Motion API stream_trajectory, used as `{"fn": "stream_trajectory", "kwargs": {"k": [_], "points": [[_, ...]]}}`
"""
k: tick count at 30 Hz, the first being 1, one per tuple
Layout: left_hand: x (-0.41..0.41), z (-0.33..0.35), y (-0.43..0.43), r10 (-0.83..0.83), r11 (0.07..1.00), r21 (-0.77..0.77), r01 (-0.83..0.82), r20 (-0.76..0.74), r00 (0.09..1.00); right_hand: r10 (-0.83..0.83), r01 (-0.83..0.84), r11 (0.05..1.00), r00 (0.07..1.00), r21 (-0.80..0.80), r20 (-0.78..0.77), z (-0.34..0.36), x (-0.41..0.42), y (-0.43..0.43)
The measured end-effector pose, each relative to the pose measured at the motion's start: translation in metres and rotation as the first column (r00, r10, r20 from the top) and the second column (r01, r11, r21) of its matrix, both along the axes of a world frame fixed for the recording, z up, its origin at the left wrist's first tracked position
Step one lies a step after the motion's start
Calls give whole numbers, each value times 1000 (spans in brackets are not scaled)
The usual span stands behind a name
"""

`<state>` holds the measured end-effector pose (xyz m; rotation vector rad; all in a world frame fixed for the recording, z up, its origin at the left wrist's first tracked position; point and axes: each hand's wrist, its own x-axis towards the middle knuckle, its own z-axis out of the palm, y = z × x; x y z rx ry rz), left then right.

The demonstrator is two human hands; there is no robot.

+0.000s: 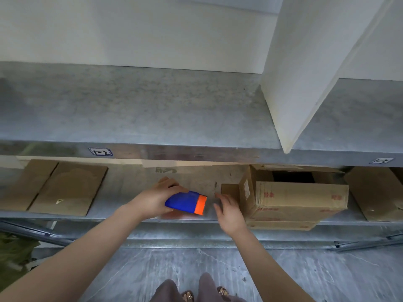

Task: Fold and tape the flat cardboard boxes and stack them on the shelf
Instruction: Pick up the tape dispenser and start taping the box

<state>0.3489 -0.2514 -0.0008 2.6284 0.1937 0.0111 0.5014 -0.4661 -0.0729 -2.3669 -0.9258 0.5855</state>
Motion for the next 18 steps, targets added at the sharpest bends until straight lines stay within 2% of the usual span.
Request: {"fn": "stream_trajectory", "kwargs": {"k": [6,11,13,16,18], "points": [[-1,24,1,-36,999,0,36,61,998,69,-33,981,980,189,-187,17,5,16],[1,38,-1,-33,999,2,33,134,990,-25,98,974,941,203,-339,34,6,16],[3,44,-4,-31,1000,8,31,163,986,-69,136,971,947,196,-314,45,6,11],[8,52,-11,-18,1000,-6,20,169,985,-117,145,966,984,216,-136,67,9,0],[12,57,-13,2,1000,-8,-1,170,985,-164,178,949,984,259,-76,84,13,-10]]}}
